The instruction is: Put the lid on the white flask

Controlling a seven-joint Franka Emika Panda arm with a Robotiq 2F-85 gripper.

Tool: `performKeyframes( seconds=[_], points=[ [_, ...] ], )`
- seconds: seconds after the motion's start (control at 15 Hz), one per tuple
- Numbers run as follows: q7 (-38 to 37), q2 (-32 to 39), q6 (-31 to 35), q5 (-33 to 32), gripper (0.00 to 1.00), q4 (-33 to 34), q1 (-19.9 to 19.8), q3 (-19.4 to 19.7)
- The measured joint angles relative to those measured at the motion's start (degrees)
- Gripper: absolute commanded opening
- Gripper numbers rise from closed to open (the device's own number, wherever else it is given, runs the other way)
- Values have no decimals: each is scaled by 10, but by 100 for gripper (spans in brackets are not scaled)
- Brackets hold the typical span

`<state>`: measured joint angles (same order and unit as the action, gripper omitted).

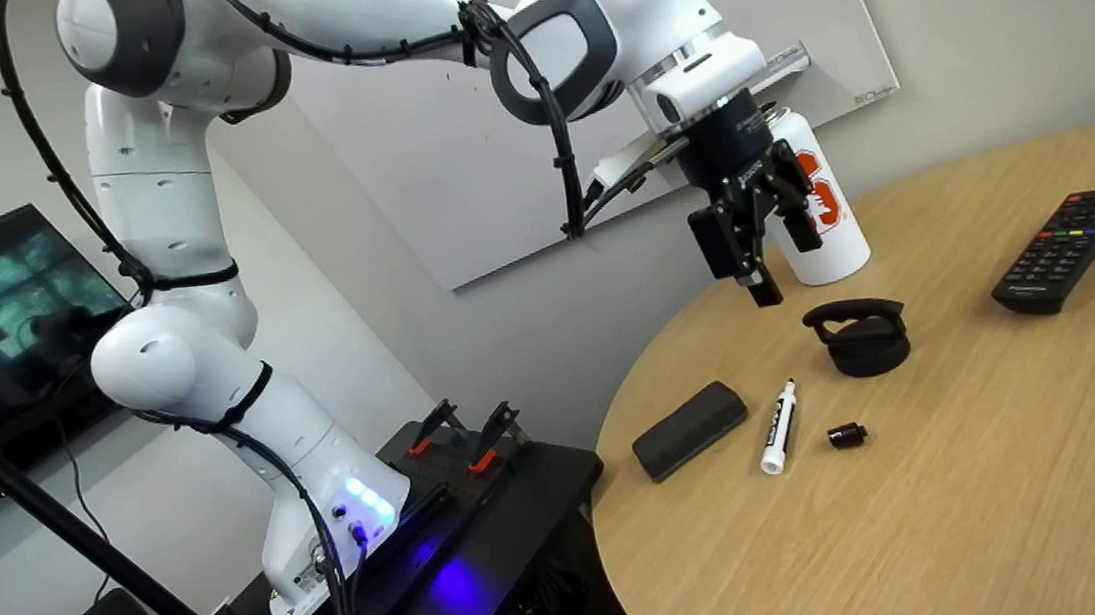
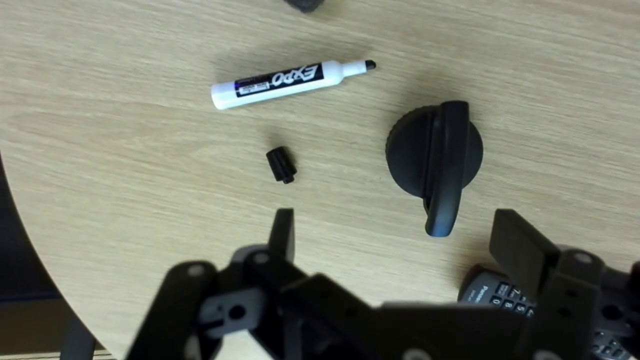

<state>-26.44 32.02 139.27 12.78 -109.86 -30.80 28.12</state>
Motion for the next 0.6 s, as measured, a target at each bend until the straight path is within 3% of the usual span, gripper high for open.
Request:
performKeyframes(
  seconds=[0.6],
  points=[
    [-1, 52, 2, 67, 100, 43, -33, -34]
  ],
)
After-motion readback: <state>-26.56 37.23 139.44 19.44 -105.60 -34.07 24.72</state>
